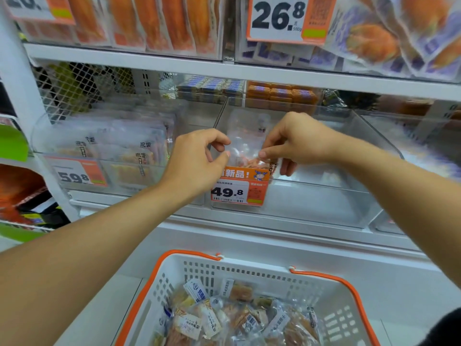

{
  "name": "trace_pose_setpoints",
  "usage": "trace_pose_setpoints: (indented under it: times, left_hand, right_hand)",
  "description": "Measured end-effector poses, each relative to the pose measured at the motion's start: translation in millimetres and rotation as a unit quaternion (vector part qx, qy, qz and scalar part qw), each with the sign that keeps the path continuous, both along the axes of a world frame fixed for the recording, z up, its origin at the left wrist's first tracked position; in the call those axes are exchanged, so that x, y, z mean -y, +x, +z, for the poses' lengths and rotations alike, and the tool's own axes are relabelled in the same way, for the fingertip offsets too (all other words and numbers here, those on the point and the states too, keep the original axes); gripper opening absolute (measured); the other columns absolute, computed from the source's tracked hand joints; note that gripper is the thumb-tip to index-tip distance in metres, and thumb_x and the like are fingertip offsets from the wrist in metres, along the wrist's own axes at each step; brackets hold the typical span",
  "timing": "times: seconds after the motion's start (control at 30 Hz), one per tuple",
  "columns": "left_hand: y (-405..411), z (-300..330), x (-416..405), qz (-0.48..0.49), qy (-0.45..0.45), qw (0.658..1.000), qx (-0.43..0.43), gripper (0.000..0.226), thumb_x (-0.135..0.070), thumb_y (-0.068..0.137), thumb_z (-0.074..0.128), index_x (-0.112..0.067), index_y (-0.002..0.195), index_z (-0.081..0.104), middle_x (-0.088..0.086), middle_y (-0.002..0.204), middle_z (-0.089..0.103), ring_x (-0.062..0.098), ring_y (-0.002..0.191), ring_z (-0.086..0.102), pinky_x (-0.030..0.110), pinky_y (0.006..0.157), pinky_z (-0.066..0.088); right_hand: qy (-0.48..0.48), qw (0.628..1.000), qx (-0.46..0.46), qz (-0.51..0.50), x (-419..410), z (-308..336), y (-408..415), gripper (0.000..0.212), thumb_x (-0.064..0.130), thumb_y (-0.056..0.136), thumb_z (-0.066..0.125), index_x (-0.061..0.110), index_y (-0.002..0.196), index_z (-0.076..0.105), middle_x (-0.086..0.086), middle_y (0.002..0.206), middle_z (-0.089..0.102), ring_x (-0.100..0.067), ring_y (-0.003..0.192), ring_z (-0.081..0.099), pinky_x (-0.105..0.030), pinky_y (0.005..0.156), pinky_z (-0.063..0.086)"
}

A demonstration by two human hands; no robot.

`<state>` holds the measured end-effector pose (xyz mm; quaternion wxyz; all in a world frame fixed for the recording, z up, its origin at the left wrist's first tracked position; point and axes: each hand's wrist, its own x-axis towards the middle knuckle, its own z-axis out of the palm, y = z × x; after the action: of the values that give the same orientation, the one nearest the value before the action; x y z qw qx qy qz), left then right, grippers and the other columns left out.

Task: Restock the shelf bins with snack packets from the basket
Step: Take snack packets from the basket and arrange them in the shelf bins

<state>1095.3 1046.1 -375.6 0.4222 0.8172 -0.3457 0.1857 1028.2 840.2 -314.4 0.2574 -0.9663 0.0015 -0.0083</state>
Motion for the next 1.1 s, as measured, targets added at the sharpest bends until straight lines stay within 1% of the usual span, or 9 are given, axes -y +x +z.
trace_pose_setpoints:
  times: [0.23,0.37,0.57,0.67,0.77,0.83,0.87,1.0,1.1]
  left_hand:
    - [-1.3,1.9,-1.4,0.009,0.044,0.999,-0.006,0.015,-0.017,0.087,0.070,-0.021,0.100,0.077,-0.014,0.079,0.066,0.007,0.062,0.058,0.001,0.058,0.036]
    - [-3.7,4.3,-5.9,-0.008,0.029,1.000,-0.002,0.019,-0.013,0.088,0.068,-0.018,0.106,0.074,-0.010,0.087,0.065,-0.003,0.062,0.054,0.000,0.061,0.036]
    - [-20.5,-6.7,-24.8,-0.024,-0.017,0.999,0.032,0.014,-0.020,0.080,0.066,-0.015,0.071,0.056,-0.012,0.056,0.046,0.003,0.051,0.042,0.013,0.053,0.031]
    - [-35.7,-23.3,-35.8,-0.122,0.239,0.963,0.019,0.016,-0.024,0.079,0.066,-0.017,0.066,0.060,-0.012,0.054,0.049,0.003,0.053,0.048,0.021,0.054,0.036]
    - [-46.1,-45.7,-49.0,-0.171,0.613,0.753,-0.167,0.023,-0.040,0.090,0.066,-0.020,0.102,0.066,-0.011,0.075,0.059,0.009,0.073,0.059,0.027,0.075,0.052]
    - [-48.6,-57.6,-57.3,-0.130,0.724,0.615,-0.283,0.041,-0.046,0.093,0.062,-0.020,0.124,0.057,-0.004,0.088,0.062,0.017,0.086,0.065,0.034,0.085,0.055]
    - [-48.2,-61.3,-60.1,-0.119,0.740,0.594,-0.293,0.046,-0.047,0.093,0.061,-0.019,0.129,0.054,-0.001,0.091,0.063,0.019,0.091,0.065,0.037,0.089,0.055]
    - [-34.8,-64.8,-60.2,-0.129,0.684,0.677,-0.237,0.049,-0.052,0.092,0.059,-0.024,0.132,0.053,0.003,0.122,0.061,0.023,0.111,0.060,0.044,0.103,0.047]
    - [-33.0,-65.3,-63.5,-0.142,0.689,0.659,-0.267,0.052,-0.055,0.092,0.057,-0.027,0.135,0.050,0.000,0.123,0.058,0.018,0.100,0.062,0.040,0.099,0.049]
  right_hand:
    - [0.000,0.999,0.032,0.004,-4.9,-26.9,13.0,0.013,0.017,0.090,0.072,0.006,0.093,0.079,-0.010,0.080,0.076,-0.014,0.063,0.073,-0.019,0.056,0.058]
    - [0.179,0.982,0.046,-0.043,3.8,-29.2,-4.8,0.017,0.009,0.091,0.070,-0.006,0.099,0.073,-0.024,0.085,0.073,-0.022,0.067,0.073,-0.035,0.067,0.063]
    - [0.008,0.911,0.411,0.011,-23.0,-41.8,-73.8,0.041,0.023,0.098,0.061,0.005,0.061,0.060,-0.005,0.052,0.048,-0.011,0.048,0.041,-0.023,0.050,0.031]
    - [-0.010,0.973,0.156,0.172,-66.6,-108.1,-92.3,0.032,0.027,0.095,0.064,0.015,0.067,0.062,0.008,0.055,0.047,-0.006,0.049,0.041,-0.017,0.054,0.030]
    - [-0.057,0.954,-0.248,0.158,-90.3,-201.4,-83.4,0.038,0.039,0.088,0.073,0.015,0.116,0.066,0.003,0.096,0.068,-0.007,0.077,0.059,-0.023,0.074,0.045]
    - [0.033,0.923,-0.379,0.048,-101.4,-251.7,-76.1,0.060,0.040,0.084,0.077,0.009,0.131,0.056,-0.005,0.114,0.066,-0.022,0.095,0.066,-0.034,0.086,0.056]
    - [0.097,0.915,-0.392,-0.009,-110.9,-270.4,-73.9,0.064,0.039,0.083,0.079,0.007,0.133,0.056,-0.007,0.114,0.066,-0.025,0.098,0.068,-0.038,0.087,0.058]
    - [0.227,0.890,-0.374,-0.128,-164.6,-328.3,-69.1,0.067,0.034,0.080,0.083,0.004,0.130,0.051,-0.007,0.112,0.059,-0.027,0.097,0.065,-0.037,0.080,0.059]
    - [0.258,0.879,-0.350,-0.196,-182.4,-356.6,-66.7,0.039,0.021,0.081,0.082,0.002,0.105,0.058,-0.009,0.096,0.065,-0.027,0.085,0.066,-0.035,0.066,0.058]
